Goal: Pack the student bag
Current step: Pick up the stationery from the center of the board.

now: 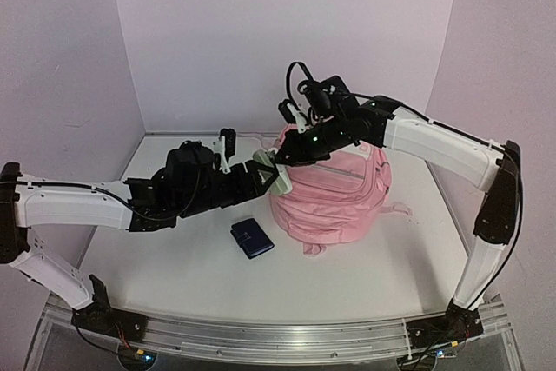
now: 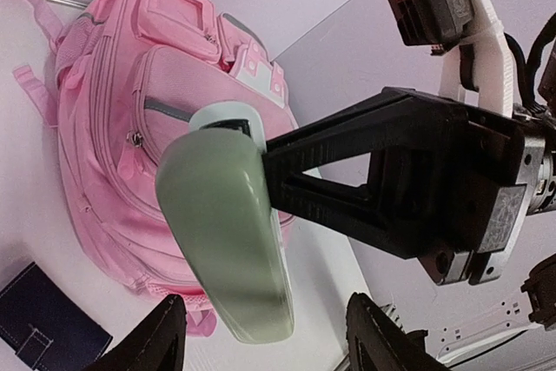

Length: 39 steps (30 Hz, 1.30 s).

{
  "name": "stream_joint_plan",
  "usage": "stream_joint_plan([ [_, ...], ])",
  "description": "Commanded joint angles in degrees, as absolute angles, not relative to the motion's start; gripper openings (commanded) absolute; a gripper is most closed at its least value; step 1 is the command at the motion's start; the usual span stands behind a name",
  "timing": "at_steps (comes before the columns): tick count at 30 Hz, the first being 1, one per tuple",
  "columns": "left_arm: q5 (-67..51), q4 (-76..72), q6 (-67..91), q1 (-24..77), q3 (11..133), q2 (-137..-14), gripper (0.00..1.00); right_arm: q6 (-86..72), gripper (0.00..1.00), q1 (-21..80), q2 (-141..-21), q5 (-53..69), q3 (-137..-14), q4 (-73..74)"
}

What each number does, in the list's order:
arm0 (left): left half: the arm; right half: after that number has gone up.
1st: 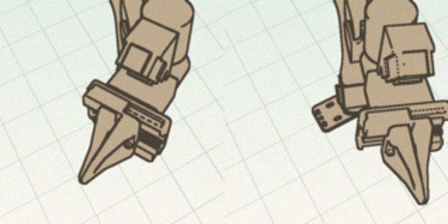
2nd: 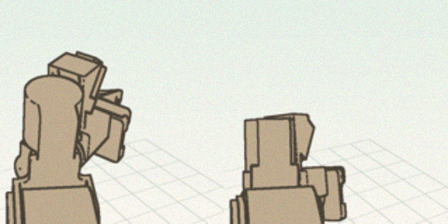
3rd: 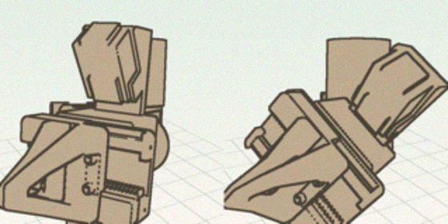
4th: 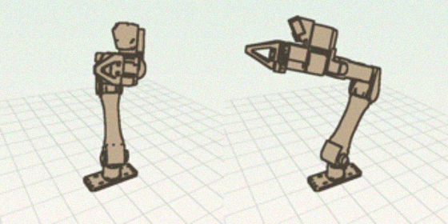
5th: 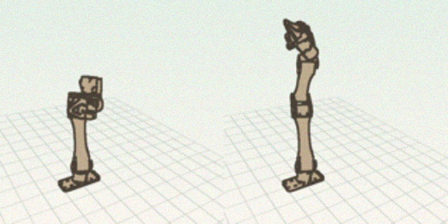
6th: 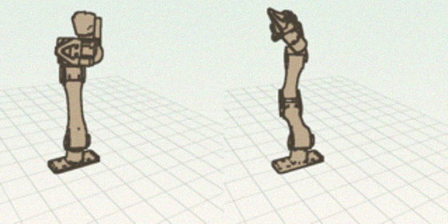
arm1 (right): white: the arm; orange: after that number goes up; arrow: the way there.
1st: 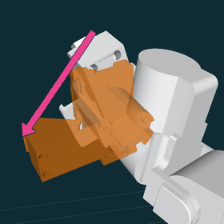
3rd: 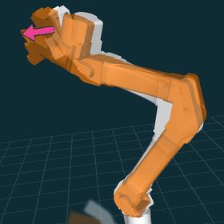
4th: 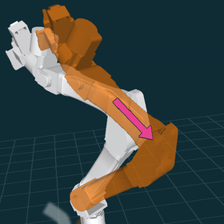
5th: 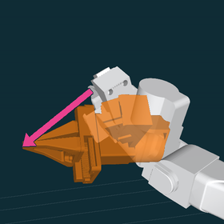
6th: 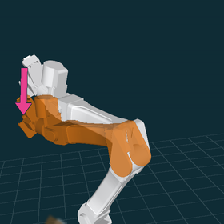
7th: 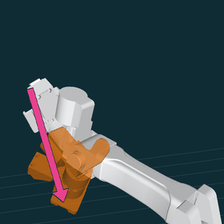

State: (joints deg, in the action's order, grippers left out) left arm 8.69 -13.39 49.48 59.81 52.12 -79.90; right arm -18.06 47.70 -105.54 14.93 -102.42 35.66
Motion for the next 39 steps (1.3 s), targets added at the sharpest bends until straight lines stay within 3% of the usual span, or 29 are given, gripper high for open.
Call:
stream_joint_plan([
  [1, 3.22, -18.57, 51.01, 57.99, 53.86, -82.33, 0.58, -17.69, 0.0, 47.81, -102.07, 16.46, -102.26, 34.54],
  [8, 0.55, -21.73, 52.61, 55.9, 53.75, -84.57, 0.48, -17.42, 0.0, 47.91, -101.71, 18.13, -101.02, 34.54],
  [16, -2.64, -22.69, 51.66, 55.55, 56.6, -89.2, 0.61, -17.75, 0.0, 48.62, -102.55, 18.54, -100.29, 34.45],
  [21, -2.23, -22.9, 52.2, 55.22, 56.77, -89.89, 0.52, -18.0, 0.0, 48.93, -102.66, 18.37, -100.31, 34.45],
  [24, -1.48, -24.41, 52.78, 54.95, 55.56, -89.42, 0.42, -17.86, 0.0, 48.94, -102.74, 18.23, -100.27, 34.45],
  [26, -1.34, -25.16, 53.16, 54.74, 55.01, -89.17, 0.33, -17.65, 0.08, 48.95, -102.8, 17.95, -100.32, 34.5],
  [30, -1.49, -25.51, 54.06, 54.58, 54.19, -88.99, 0.21, -15.5, 0.37, 47.49, -102.08, 15.59, -100.95, 35.26],
  [34, -1.21, -26.34, 55.46, 54.44, 52.83, -88.64, 0.15, -10.32, 0.63, 43.35, -100.92, 17.02, -101.97, 36.82],
  [36, -1.47, -26.36, 55.88, 54.38, 52.48, -88.55, 0.14, -4.68, 0.72, 41.47, -99.94, 16.77, -101.54, 37.58],
  [39, -1.44, -26.93, 56.61, 54.31, 51.59, -88.27, 0.12, 4.47, 0.72, 40.42, -99.29, 13.74, -99.99, 40.59],
])
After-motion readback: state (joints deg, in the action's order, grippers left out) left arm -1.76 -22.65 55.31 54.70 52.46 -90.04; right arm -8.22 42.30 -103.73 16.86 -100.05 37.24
